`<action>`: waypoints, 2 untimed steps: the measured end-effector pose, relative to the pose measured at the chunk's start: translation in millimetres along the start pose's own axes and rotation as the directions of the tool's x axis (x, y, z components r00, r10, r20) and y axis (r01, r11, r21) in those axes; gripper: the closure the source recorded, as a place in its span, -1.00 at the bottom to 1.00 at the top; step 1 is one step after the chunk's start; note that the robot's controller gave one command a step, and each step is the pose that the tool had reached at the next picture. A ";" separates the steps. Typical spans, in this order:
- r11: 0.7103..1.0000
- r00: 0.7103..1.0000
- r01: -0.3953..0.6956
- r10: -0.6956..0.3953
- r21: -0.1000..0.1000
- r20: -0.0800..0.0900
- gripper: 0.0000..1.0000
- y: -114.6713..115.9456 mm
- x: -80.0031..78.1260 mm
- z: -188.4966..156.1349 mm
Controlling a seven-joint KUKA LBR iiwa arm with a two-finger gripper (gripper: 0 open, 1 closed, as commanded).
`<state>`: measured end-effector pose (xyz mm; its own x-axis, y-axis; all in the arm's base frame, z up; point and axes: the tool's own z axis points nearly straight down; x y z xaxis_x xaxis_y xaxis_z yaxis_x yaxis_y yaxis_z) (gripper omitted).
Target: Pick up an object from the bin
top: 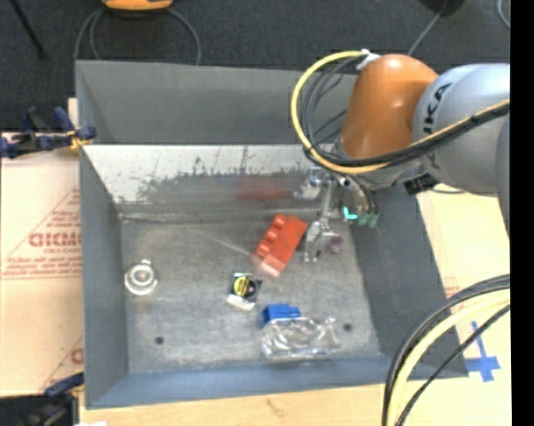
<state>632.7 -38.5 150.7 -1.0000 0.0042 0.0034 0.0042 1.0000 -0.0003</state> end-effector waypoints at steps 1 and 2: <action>0.993 0.993 -0.118 0.118 -0.002 0.018 -1.00 0.7 -23.3 53.2; 0.908 0.908 0.418 -0.418 0.009 0.015 -1.00 20.2 16.6 73.4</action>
Offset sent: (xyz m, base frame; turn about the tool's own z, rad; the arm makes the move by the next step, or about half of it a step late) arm 0.0206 0.0032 -0.0735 0.1200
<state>616.0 -18.2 77.4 -0.9100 -0.4145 -0.0119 -0.4145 0.9100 -0.0075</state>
